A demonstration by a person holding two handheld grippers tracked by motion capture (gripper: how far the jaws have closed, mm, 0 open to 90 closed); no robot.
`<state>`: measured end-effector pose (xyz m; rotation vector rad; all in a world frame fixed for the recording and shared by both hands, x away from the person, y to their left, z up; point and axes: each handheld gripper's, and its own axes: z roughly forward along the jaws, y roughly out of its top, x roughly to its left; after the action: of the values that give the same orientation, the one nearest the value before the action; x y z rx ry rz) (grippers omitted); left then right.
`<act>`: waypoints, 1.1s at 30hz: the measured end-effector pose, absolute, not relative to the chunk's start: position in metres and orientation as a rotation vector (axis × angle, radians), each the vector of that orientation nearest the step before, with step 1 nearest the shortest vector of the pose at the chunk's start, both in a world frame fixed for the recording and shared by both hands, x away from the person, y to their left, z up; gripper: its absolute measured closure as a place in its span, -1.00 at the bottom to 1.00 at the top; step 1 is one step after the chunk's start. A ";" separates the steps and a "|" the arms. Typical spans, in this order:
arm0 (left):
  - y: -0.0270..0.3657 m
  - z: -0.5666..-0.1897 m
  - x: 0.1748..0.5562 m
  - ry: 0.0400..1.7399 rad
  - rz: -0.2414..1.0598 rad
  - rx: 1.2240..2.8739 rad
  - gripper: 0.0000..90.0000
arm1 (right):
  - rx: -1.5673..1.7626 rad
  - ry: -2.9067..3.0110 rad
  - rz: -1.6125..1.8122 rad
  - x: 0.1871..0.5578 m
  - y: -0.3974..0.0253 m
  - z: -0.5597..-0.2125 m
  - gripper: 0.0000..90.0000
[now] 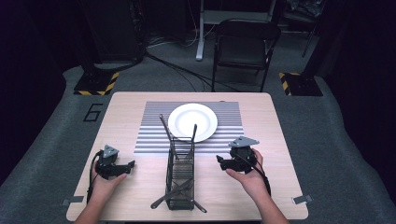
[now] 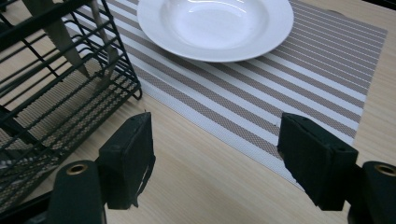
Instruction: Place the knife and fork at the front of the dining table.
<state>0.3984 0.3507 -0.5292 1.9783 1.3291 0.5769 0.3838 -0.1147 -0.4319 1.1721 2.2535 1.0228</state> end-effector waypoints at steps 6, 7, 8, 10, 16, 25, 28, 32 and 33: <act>0.350 -0.530 0.399 1.319 0.573 1.975 -0.74 | 1.150 2.268 1.039 0.387 -0.105 -0.427 -0.42; 0.350 -0.530 0.398 1.317 0.572 1.976 -0.74 | 1.147 2.271 1.049 0.387 -0.104 -0.425 -0.41; 0.350 -0.530 0.398 1.315 0.565 1.987 -0.74 | 1.151 2.270 1.058 0.388 -0.102 -0.424 -0.41; 0.350 -0.530 0.398 1.309 0.566 1.988 -0.74 | 1.158 2.273 1.072 0.389 -0.100 -0.422 -0.40; 0.350 -0.530 0.398 1.315 0.568 1.984 -0.72 | 1.139 2.282 1.092 0.391 -0.093 -0.413 -0.38; 0.350 -0.529 0.398 1.316 0.567 1.984 -0.72 | 1.118 2.302 1.120 0.394 -0.082 -0.402 -0.32; 0.350 -0.529 0.398 1.316 0.567 1.984 -0.72 | 1.121 2.314 1.127 0.396 -0.078 -0.399 -0.27; 0.350 -0.530 0.398 1.316 0.567 1.984 -0.72 | 1.105 2.331 1.129 0.398 -0.071 -0.396 -0.18; 0.350 -0.529 0.398 1.316 0.567 1.984 -0.72 | 1.104 2.333 1.131 0.399 -0.070 -0.396 -0.16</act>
<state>0.3983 0.3500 -0.5295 1.9841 1.3158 0.5669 0.3986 -0.0698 -0.3959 1.1043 2.3333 1.1313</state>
